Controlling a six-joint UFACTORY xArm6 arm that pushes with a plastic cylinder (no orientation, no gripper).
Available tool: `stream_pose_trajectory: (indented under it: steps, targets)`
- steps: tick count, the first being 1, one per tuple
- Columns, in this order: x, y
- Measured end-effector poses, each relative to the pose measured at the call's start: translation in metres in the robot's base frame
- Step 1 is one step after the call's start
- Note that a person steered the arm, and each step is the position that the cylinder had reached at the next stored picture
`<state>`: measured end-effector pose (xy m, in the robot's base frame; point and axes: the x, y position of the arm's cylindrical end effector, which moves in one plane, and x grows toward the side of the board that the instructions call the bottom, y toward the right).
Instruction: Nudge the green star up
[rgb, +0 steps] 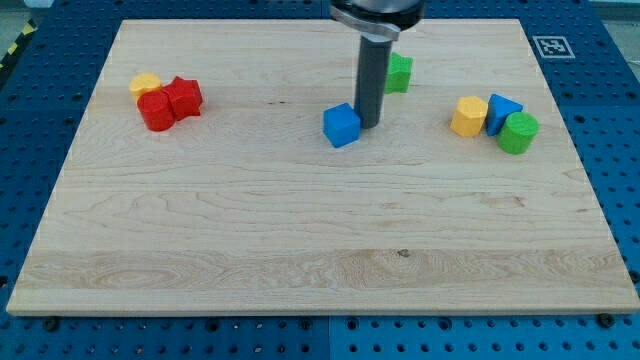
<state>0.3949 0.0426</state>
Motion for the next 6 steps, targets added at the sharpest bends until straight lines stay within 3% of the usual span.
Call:
stream_pose_trajectory:
  steps: [3, 6]
  targets:
    - [-0.056, 0.056]
    - [-0.053, 0.147]
